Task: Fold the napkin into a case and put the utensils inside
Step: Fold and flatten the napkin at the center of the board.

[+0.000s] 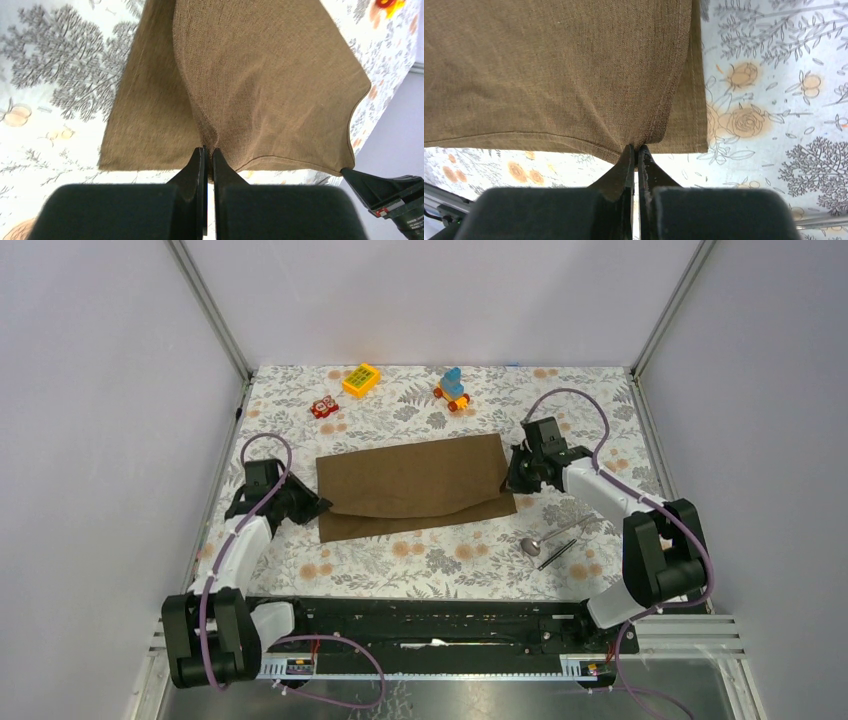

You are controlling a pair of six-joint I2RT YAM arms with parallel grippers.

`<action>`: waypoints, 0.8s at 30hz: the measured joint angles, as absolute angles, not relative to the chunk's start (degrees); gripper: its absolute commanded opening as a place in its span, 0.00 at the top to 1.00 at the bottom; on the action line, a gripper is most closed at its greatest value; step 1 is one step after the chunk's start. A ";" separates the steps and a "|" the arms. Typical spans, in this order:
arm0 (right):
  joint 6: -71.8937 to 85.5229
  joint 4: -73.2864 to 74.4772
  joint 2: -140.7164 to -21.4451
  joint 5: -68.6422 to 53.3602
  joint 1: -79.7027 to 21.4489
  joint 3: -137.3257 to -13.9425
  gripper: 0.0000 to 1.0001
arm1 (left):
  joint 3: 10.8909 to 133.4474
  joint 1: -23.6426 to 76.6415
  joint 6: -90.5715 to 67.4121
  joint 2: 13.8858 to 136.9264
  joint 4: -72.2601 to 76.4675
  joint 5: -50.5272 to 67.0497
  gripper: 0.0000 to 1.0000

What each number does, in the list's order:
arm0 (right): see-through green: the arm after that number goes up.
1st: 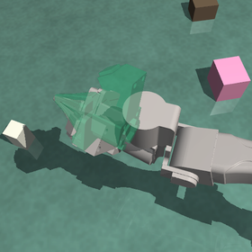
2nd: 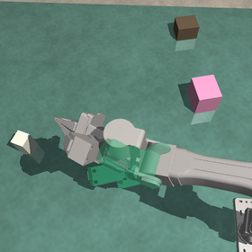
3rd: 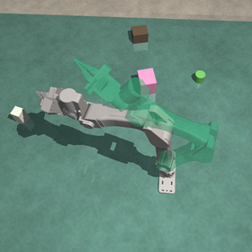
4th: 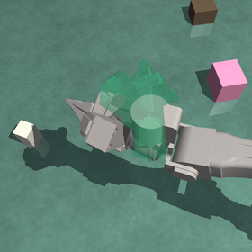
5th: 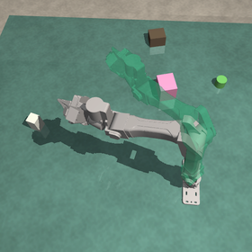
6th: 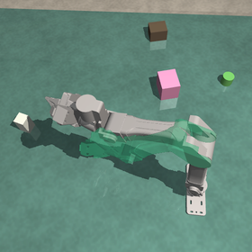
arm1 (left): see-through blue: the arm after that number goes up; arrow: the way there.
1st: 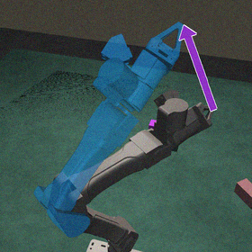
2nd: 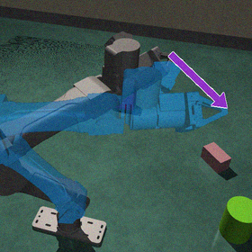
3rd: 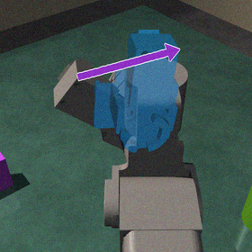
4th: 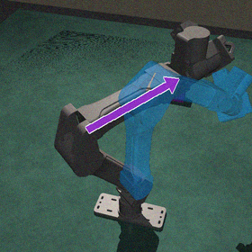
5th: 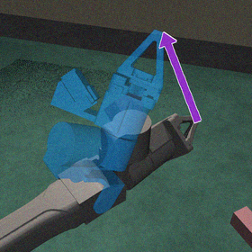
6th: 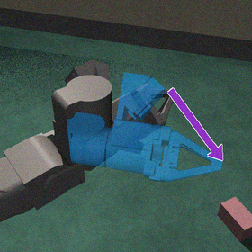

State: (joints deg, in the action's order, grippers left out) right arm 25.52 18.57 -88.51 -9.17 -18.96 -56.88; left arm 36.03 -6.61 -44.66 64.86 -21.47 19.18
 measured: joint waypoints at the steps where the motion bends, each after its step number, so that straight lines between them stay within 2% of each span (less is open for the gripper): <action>1: 25.52 18.59 -88.16 -9.17 -18.96 -55.96 1.00 | 35.18 -6.61 -44.42 63.72 -22.28 19.16 1.00; 7: 25.45 18.52 -86.91 -9.15 -18.96 -53.17 1.00 | 30.94 -6.61 -44.40 59.20 -25.28 19.07 1.00; 24: 25.23 17.15 -87.88 -8.64 -18.96 -50.89 1.00 | 30.46 -6.61 -45.78 62.13 -27.53 14.28 1.00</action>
State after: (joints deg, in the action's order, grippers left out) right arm 25.23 17.15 -87.88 -8.64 -18.96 -50.89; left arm 30.46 -6.61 -45.78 62.13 -27.53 14.28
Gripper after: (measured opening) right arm 0.023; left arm 0.028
